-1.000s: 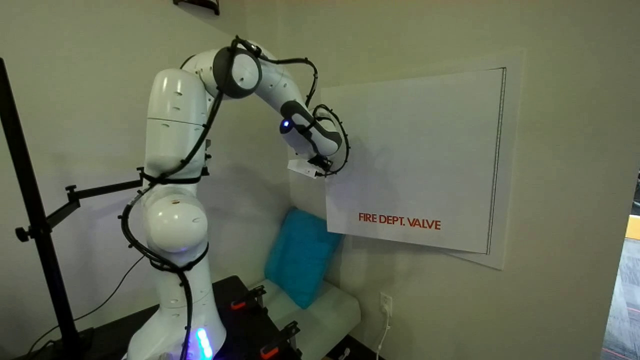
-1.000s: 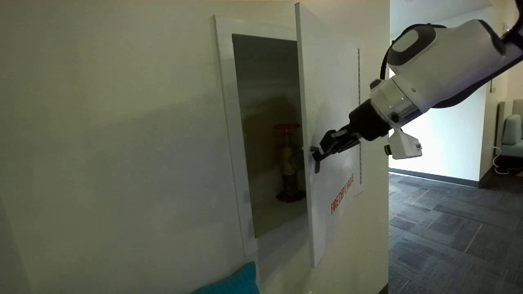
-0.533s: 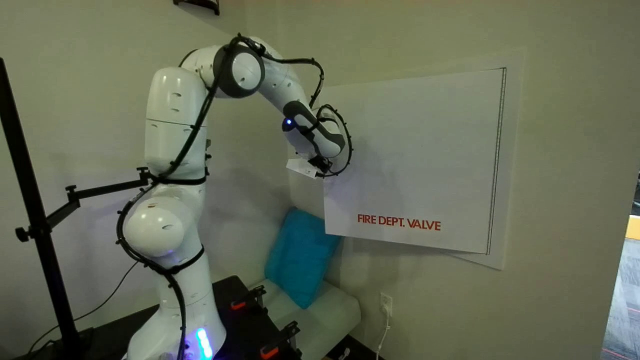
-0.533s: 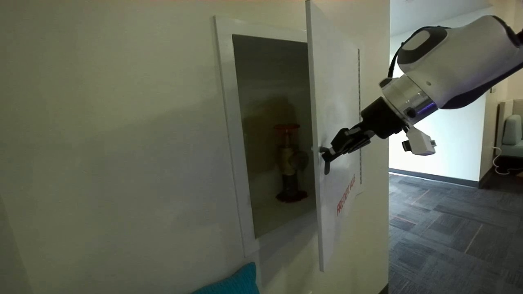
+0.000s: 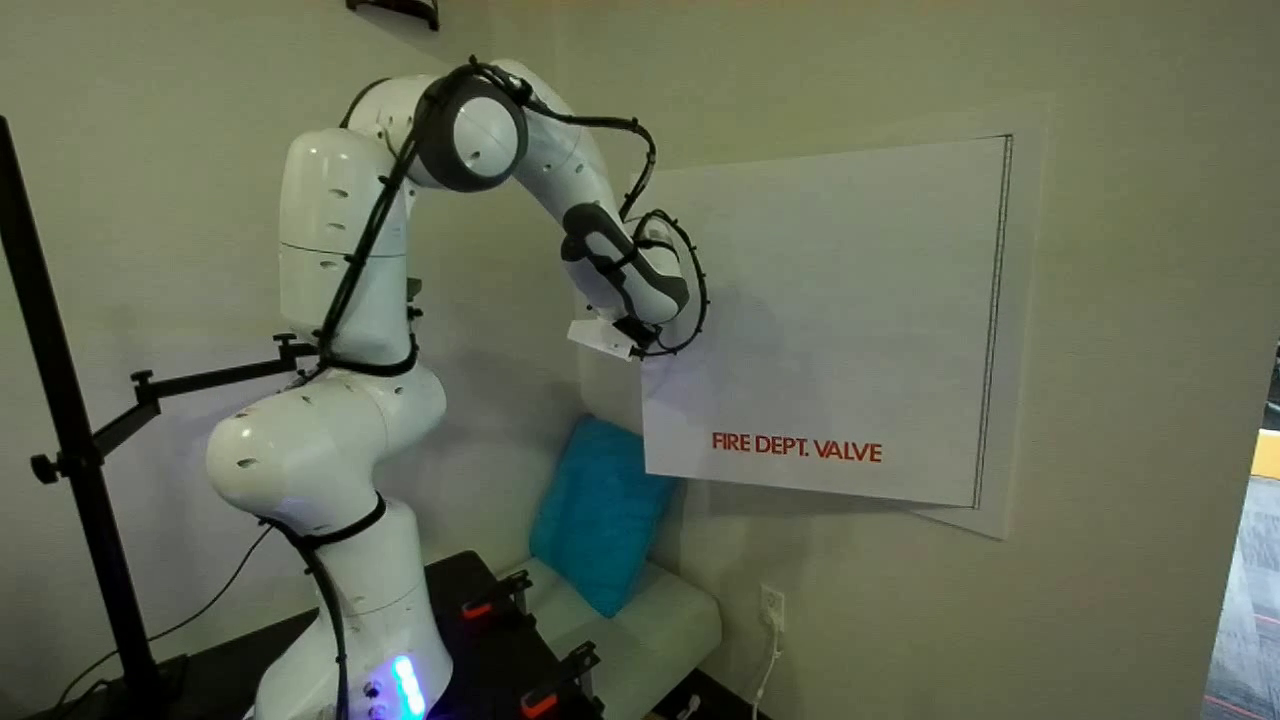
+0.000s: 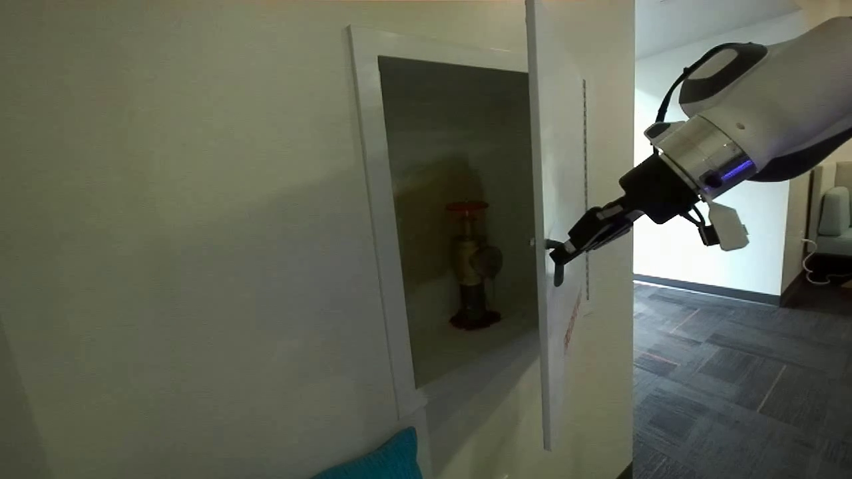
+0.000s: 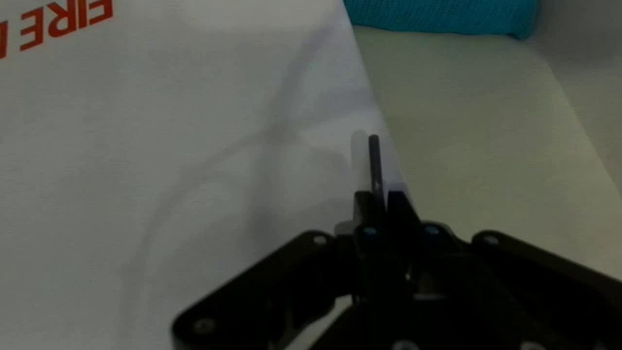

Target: Open the door

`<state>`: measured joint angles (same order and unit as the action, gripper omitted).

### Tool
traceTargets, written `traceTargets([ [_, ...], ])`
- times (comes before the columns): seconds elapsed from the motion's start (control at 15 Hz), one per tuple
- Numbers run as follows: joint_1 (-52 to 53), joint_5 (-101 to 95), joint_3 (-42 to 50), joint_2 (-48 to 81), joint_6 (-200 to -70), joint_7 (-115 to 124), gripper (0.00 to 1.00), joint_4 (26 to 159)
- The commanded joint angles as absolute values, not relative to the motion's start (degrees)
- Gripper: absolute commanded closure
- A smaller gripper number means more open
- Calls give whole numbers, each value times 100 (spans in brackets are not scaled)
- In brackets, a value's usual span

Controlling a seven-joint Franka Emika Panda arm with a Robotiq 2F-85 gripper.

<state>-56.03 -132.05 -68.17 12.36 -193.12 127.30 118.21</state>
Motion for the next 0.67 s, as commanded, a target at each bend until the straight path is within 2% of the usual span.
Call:
traceTargets([
  [0.0, -7147, -13381, -8359, 1527, -18976, 12619, 97, 11729],
  [0.4, -9542, -14534, -10773, 3026, -17695, 12616, 97, 13263],
  [0.53, -10345, -14730, -11377, 3456, -17495, 12520, 97, 13886],
  [0.6, -10588, -14026, -11403, 3837, -17346, 11498, 97, 14269],
])
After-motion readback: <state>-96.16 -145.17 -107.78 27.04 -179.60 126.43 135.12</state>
